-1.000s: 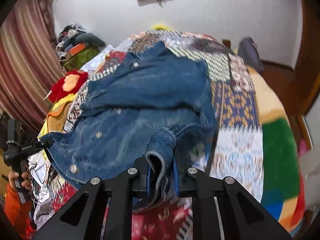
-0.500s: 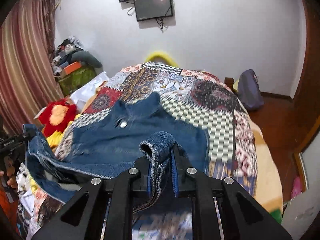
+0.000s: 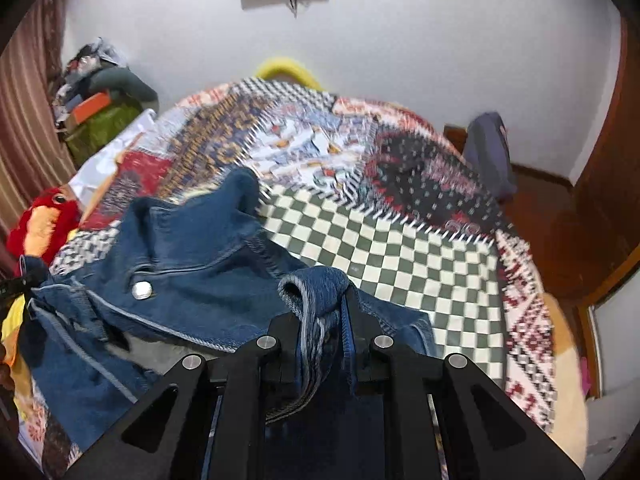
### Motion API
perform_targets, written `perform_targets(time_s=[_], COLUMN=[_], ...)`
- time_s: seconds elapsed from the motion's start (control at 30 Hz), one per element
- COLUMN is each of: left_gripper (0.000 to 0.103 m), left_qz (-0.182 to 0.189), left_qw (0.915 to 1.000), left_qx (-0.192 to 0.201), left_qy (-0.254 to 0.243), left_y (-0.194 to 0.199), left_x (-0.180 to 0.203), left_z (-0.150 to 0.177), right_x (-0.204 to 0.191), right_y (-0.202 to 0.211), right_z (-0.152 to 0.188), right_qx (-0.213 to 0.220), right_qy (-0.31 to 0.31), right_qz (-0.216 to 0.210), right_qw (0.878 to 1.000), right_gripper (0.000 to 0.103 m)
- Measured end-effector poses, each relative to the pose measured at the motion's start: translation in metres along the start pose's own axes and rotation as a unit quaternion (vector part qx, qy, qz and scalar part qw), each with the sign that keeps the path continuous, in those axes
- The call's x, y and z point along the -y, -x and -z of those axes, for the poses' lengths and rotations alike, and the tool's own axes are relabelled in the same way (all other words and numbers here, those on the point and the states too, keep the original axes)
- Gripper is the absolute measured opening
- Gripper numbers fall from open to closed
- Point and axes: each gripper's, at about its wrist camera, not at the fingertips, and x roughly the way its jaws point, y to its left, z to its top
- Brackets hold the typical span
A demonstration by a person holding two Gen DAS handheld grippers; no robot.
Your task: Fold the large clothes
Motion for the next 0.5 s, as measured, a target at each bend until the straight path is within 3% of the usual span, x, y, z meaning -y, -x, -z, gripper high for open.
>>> perform_targets(time_s=[0.13, 0.2, 0.4, 0.5], left_gripper=[0.015, 0.018, 0.020, 0.029], left_qz=[-0.001, -0.005, -0.020, -0.024], left_qw=[0.9983, 0.9977, 0.9973, 0.9968], left_qx=[-0.056, -0.066, -0.071, -0.074], left_qy=[0.018, 0.014, -0.005, -0.016], left_y=[-0.041, -0.051, -0.046, -0.040], left_x=[-0.015, -0.017, -0.008, -0.005], left_z=[0.005, 0.011, 0.014, 0.008], right_x=[0.009, 0.012, 0.026, 0.035], right_y=[-0.039, -0.050, -0.037, -0.015], right_z=[0.006, 0.012, 0.006, 0.000], right_qx=[-0.034, -0.045, -0.060, -0.052], right_qy=[-0.024, -0.024, -0.038, -0.050], right_qz=[-0.014, -0.024, -0.060, -0.082], right_qw=[0.999, 0.998, 0.996, 0.994], right_gripper=[0.013, 0.013, 0.014, 0.014])
